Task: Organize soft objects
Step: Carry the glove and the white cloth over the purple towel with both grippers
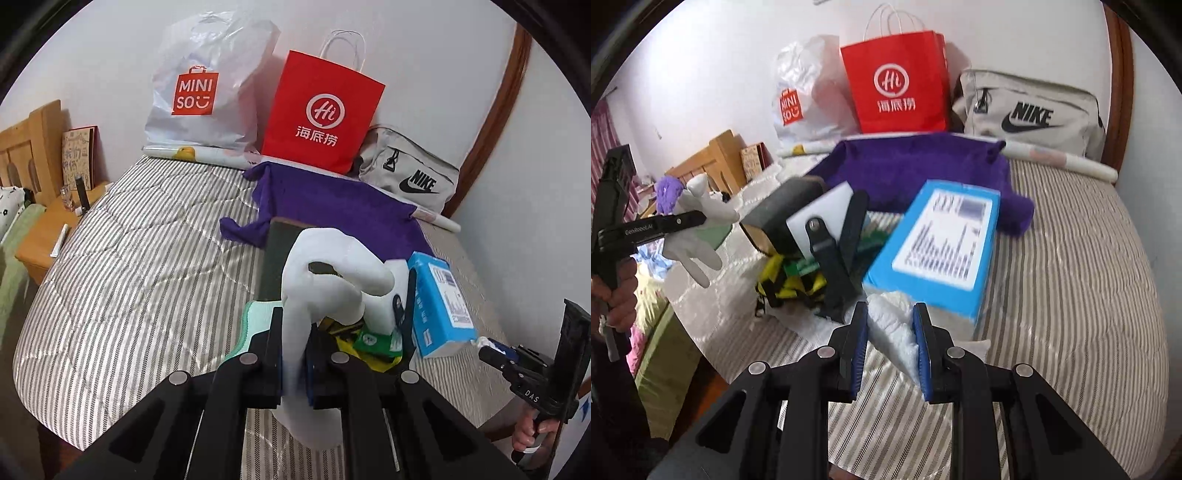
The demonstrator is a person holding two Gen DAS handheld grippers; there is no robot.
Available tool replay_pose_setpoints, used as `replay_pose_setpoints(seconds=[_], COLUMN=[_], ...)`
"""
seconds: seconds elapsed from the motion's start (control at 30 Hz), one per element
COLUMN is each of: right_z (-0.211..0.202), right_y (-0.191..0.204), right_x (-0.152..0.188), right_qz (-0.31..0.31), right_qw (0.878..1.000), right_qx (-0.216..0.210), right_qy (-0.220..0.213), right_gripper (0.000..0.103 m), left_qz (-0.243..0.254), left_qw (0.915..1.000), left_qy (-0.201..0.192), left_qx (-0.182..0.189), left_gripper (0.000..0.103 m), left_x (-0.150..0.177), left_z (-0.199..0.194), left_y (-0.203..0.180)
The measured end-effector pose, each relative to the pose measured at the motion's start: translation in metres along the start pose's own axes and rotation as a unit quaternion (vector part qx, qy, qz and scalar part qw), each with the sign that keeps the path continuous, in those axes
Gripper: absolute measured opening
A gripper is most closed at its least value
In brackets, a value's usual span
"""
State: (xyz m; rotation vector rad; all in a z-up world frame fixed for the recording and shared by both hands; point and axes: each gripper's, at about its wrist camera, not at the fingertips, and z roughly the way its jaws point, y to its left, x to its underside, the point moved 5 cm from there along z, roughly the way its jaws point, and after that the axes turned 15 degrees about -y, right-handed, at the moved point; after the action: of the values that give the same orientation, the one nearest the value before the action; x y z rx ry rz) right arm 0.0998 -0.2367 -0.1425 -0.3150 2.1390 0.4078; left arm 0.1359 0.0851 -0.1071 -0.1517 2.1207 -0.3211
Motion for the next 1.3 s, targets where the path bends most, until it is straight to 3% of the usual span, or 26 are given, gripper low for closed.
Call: replay_pose_setpoints(seconds=[0.2, 0.4, 0.6, 0.87, 1.3], right_z=[0.008, 0.024, 0.047, 0.082, 0.159], right_y=[-0.005, -0.015, -0.027, -0.044, -0.07], right_x=[-0.029, -0.059, -0.093, -0.132, -0.164], right_qz=[0.004, 0.002, -0.007, -0.013, -0.044], right_qw=[1.0, 1.0, 0.999, 0.999, 0.999], right_qx=[0.0, 0.017, 0.023, 0.021, 0.012], right_qy=[-0.01, -0.014, -0.021, -0.039, -0.018], right_gripper=[0.024, 0.024, 0.024, 0.024, 0.024], left_qz=[-0.002, 0.014, 0.01, 0.03, 0.017], left_qw=[1.0, 0.9996, 0.9997, 0.9991, 0.9976], left_qy=[-0.004, 0.01, 0.013, 0.027, 0.064], left_qx=[0.003, -0.023, -0.015, -0.01, 0.021], left_gripper=[0.009, 0.009, 0.009, 0.009, 0.009], left_x=[-0.022, -0.039, -0.062, -0.089, -0.118], left_z=[0.004, 0.023, 0.045, 0.089, 0.177], left_y=[0.0, 0.0, -0.003, -0.021, -0.032])
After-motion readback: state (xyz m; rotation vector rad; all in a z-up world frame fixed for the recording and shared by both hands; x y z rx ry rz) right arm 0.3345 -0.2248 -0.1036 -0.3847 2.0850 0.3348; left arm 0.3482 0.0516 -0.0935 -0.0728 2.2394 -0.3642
